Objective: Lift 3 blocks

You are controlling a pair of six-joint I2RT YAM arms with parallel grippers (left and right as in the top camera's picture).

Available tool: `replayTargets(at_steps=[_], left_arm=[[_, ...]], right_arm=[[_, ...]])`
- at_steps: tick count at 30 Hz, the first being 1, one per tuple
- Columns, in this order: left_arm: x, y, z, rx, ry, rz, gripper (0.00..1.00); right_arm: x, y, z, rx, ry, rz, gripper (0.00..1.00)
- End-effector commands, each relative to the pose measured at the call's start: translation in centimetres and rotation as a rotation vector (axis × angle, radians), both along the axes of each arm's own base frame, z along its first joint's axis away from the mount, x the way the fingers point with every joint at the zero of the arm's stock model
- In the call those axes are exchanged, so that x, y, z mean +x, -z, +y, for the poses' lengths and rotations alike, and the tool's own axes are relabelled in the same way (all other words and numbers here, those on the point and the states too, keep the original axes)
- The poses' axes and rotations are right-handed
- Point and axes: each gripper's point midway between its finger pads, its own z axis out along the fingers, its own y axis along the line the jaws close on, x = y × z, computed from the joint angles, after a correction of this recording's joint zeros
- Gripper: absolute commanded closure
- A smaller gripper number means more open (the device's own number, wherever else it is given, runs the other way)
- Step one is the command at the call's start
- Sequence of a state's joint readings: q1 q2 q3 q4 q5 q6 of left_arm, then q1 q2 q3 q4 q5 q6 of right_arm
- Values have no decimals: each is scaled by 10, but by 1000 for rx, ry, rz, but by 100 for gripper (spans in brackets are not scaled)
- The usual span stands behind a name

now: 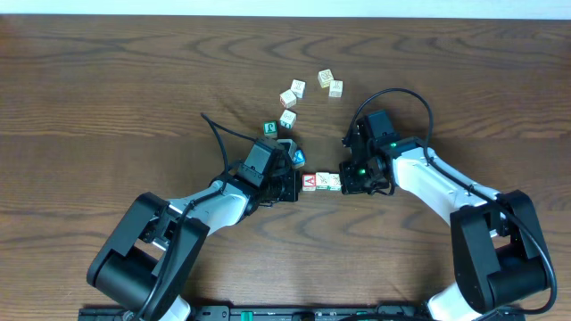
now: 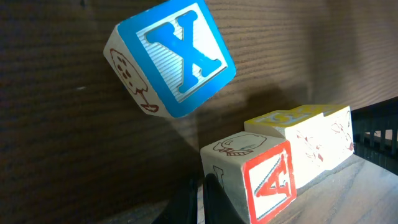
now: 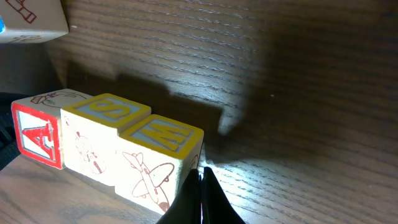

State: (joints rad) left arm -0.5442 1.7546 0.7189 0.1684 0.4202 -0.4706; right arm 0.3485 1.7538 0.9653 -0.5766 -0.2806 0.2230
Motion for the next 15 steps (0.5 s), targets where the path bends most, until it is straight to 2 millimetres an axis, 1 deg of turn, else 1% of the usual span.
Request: replayTargets(at_steps=[1,4,8,15], left_arm=[[5,-4,-4,-14,19,-18,93],[4,-9,-10,-45,46,-23,93],[4,-10,-12,-56,50,-27,93],[3,-11,-13,-62,54,-23,93]], right_arm=[[-1,-5,9,19,-24,-16,99],[-2,-5,16,22,-46,-24,99],[-6,-6,25,27,-70,-31,99],[-6,-6,27,32,-29,-18,99]])
